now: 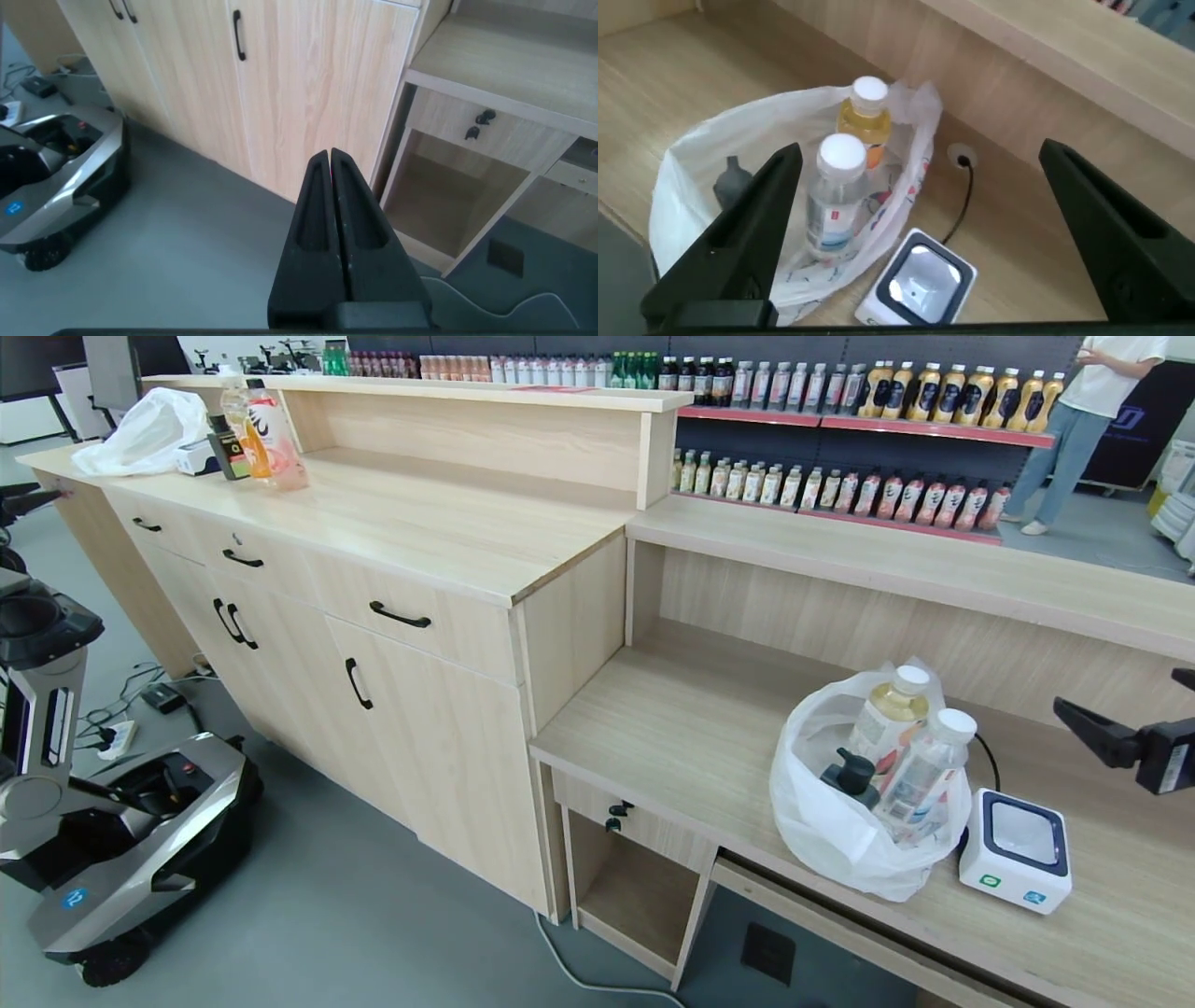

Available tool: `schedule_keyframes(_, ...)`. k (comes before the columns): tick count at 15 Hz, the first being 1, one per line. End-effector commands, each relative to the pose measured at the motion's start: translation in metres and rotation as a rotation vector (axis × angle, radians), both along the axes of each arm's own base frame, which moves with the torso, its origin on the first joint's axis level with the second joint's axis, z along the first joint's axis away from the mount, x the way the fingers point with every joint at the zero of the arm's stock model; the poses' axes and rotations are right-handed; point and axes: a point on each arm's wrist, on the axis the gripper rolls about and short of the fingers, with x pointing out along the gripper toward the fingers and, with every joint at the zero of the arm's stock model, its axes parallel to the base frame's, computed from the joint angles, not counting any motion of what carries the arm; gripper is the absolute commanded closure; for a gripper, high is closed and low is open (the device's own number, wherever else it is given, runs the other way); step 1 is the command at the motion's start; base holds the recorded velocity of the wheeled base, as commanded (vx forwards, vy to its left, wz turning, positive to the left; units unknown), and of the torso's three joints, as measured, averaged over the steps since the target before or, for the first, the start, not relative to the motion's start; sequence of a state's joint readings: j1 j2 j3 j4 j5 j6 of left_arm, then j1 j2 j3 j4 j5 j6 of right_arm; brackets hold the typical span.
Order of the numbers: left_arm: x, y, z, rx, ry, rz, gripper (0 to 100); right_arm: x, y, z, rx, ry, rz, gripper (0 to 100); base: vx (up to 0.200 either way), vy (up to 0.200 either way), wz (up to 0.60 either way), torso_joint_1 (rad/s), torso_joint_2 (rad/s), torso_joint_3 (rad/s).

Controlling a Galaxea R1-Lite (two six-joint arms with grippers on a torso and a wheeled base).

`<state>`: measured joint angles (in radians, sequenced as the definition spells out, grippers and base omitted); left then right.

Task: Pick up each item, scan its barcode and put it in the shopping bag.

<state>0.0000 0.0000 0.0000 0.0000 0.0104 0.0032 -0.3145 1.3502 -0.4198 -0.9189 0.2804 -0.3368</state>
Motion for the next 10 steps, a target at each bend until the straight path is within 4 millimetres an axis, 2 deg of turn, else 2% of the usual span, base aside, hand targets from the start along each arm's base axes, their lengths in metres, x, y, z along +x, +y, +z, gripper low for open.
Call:
schedule_keyframes(1, 0.000, 0.000, 0.000, 0.000, 0.000, 0.000, 100, -0.019, 0.006, 0.017, -0.014, -0.070, -0.052, 0, 0.000, 0.000, -0.60, -0.007, 0.00, 0.007)
schedule_keyframes(5, 0.000, 0.000, 0.000, 0.000, 0.000, 0.000, 100, -0.033, 0.021, 0.016, 0.126, -0.025, -0.244, 0, 0.000, 0.000, -0.60, 0.001, 0.00, 0.004)
schedule_keyframes(7, 0.000, 0.000, 0.000, 0.000, 0.000, 0.000, 100, -0.048, 0.031, 0.013, 0.189, -0.035, -0.231, 0, 0.000, 0.000, 0.00, 0.000, 0.00, 0.000)
schedule_keyframes(8, 0.000, 0.000, 0.000, 0.000, 0.000, 0.000, 100, -0.059, 0.034, 0.005, 0.260, -0.033, -0.210, 0, 0.000, 0.000, 0.00, 0.000, 0.00, 0.000)
schedule_keyframes(10, 0.000, 0.000, 0.000, 0.000, 0.000, 0.000, 100, -0.091, 0.039, -0.021, 0.294, -0.012, -0.193, 0, 0.000, 0.000, 0.00, 0.000, 0.00, 0.000)
